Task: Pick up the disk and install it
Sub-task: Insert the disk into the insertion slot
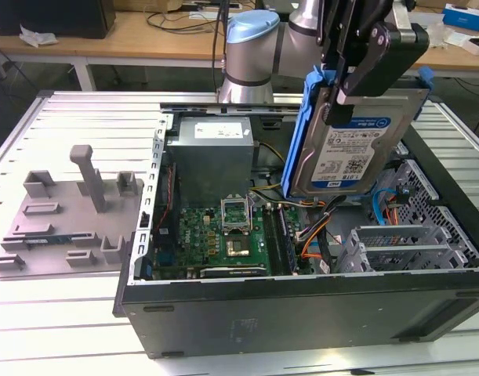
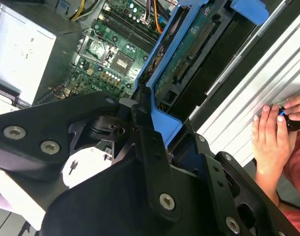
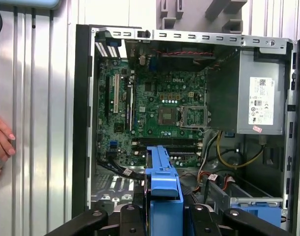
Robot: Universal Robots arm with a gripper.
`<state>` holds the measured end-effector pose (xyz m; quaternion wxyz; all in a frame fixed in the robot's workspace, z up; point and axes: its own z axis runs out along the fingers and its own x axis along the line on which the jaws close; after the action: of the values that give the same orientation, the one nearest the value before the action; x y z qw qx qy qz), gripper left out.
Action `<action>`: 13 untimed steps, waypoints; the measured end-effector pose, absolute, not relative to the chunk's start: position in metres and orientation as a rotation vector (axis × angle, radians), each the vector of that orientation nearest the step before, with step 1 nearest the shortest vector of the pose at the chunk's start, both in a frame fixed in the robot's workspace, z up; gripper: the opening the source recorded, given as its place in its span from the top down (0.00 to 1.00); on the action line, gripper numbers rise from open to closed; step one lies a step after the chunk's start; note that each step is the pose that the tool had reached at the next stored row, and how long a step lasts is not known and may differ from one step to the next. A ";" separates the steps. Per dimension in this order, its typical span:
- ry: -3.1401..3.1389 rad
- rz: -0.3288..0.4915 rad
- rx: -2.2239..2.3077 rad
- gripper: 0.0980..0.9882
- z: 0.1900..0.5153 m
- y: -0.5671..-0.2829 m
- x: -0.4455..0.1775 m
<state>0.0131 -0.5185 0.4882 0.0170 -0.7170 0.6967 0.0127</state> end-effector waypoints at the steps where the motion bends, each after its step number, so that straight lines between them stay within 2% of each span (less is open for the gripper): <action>1: 2.165 0.038 -2.228 0.70 0.488 -0.520 0.013; 13: 2.172 0.038 -2.215 0.70 0.482 -0.538 0.022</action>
<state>0.0221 -0.5377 0.4821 0.0195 -0.7139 0.6998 0.0121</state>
